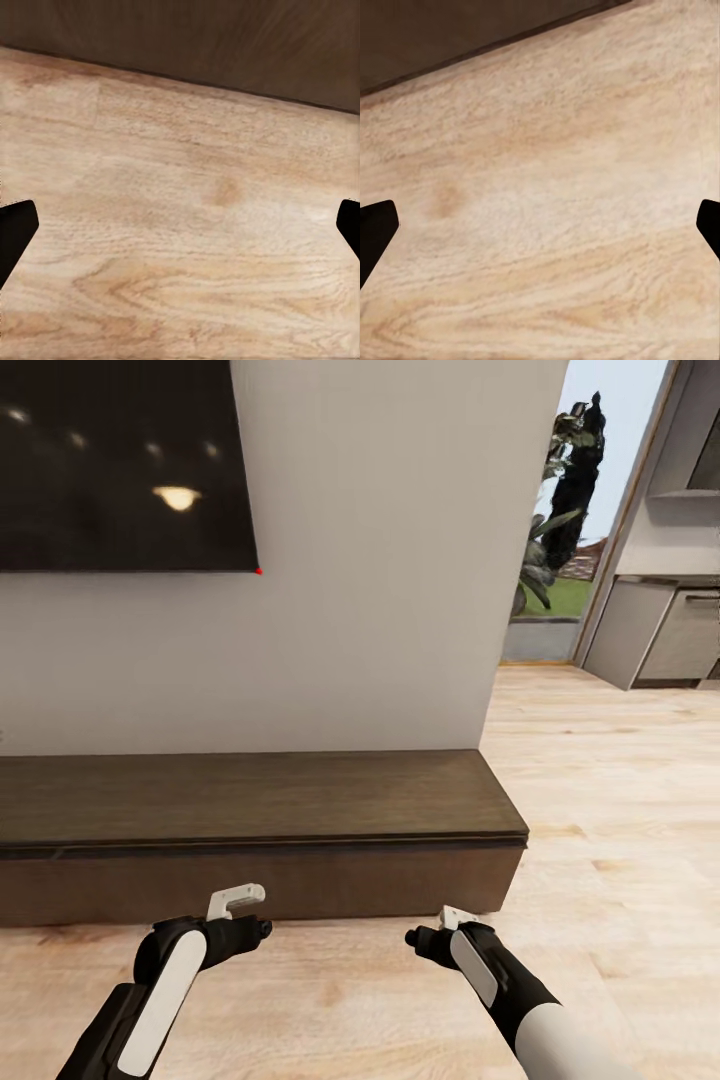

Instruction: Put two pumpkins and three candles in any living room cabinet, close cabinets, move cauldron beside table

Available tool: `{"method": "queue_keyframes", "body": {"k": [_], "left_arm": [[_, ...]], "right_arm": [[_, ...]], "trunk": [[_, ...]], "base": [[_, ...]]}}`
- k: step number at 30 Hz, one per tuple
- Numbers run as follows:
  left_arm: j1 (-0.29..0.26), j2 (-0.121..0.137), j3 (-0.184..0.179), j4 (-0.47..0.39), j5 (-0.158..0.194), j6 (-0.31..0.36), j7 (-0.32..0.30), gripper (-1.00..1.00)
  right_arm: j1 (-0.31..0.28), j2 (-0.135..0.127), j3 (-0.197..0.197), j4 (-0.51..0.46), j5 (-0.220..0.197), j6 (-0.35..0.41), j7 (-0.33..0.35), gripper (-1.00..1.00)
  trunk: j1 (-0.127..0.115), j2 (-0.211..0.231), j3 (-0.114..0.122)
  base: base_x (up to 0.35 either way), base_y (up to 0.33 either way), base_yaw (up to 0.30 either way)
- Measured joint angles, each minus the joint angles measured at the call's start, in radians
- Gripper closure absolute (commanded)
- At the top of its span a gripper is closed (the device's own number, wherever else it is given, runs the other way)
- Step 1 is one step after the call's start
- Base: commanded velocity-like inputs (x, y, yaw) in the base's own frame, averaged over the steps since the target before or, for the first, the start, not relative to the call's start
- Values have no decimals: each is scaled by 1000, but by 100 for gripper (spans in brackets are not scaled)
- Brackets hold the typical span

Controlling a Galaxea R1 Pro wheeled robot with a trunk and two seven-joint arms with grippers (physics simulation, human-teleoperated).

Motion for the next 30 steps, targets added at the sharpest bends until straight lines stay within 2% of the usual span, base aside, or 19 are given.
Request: {"method": "queue_keyframes", "body": {"k": [6,17,21,26,30], "left_arm": [[-2,7,8,75,0,-1,0,-100],[-20,8,11,271,-10,-9,6,-100],[-20,8,12,288,-10,-12,5,-100],[-20,10,14,379,-19,-20,2,-100],[-20,11,15,402,-21,-27,1,-100]], "right_arm": [[0,0,0,0,0,53,0,-100],[0,-1,4,4,0,56,0,-100],[0,-1,4,3,1,55,-1,-100],[0,-6,4,7,1,54,-1,-100],[0,-7,4,11,1,49,1,-100]], "trunk": [[-23,42,19],[-65,119,46],[-80,147,52],[-100,182,60],[-115,210,66]], "base": [[0,0,0],[0,0,0],[0,0,0],[0,0,0],[0,0,0]]}}
